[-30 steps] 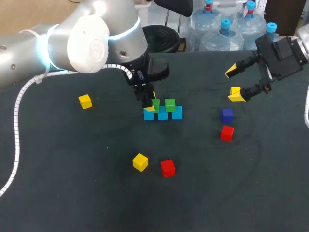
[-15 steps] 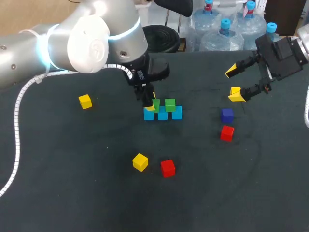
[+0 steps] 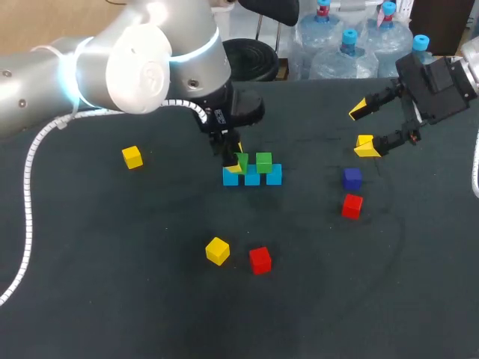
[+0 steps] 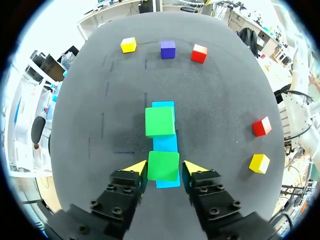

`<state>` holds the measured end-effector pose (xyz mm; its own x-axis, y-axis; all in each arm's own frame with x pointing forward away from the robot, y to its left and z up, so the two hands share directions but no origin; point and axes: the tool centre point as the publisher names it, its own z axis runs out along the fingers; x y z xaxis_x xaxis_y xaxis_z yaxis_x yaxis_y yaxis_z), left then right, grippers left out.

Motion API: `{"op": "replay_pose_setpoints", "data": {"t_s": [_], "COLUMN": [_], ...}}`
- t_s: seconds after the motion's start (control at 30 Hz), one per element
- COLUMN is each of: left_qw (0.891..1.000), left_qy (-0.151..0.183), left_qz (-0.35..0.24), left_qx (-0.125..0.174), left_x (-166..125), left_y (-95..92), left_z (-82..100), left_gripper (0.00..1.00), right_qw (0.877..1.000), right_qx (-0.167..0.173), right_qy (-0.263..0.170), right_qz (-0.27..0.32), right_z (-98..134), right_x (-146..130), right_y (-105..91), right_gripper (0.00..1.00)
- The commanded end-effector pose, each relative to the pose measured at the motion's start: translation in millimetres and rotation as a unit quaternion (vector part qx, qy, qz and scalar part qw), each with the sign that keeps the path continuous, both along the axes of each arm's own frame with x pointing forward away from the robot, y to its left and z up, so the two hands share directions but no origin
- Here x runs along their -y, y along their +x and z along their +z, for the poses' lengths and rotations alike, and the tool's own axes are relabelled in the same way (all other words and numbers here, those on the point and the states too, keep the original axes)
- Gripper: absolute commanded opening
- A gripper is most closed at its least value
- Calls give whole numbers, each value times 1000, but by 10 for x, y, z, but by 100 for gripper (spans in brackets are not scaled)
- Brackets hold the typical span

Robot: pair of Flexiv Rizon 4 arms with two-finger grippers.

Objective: Place the blue cubes, place green cubes on the blue cubes, place the yellow cubes on the green cubes, then place the red cubes on the yellow cubes, and place purple cube on the red cubes.

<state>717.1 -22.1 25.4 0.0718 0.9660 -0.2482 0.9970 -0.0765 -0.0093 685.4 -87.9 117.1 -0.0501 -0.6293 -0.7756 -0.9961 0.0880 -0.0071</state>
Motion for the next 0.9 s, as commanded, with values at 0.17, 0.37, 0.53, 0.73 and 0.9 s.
{"op": "replay_pose_setpoints", "data": {"t_s": [0.17,0.37,0.53,0.73,0.9], "left_qw": [1000,1000,1000,1000,1000], "left_qy": [1,2,3,1,-11], "left_qz": [2,3,4,7,15], "left_qx": [0,1,1,3,13], "left_x": [11,14,11,-9,-76], "left_y": [-2,-6,-6,-3,-22], "left_z": [3,13,11,57,181], "left_gripper": [36,38,76,100,100], "right_qw": [1000,1000,1000,1000,1000], "right_qx": [1,1,1,1,1], "right_qy": [1,1,1,1,1], "right_qz": [0,0,0,0,0], "right_z": [-6,-6,-6,-6,-6], "right_x": [-2,-2,-2,-2,-2], "right_y": [3,3,3,3,3], "right_gripper": [100,100,100,100,100]}}
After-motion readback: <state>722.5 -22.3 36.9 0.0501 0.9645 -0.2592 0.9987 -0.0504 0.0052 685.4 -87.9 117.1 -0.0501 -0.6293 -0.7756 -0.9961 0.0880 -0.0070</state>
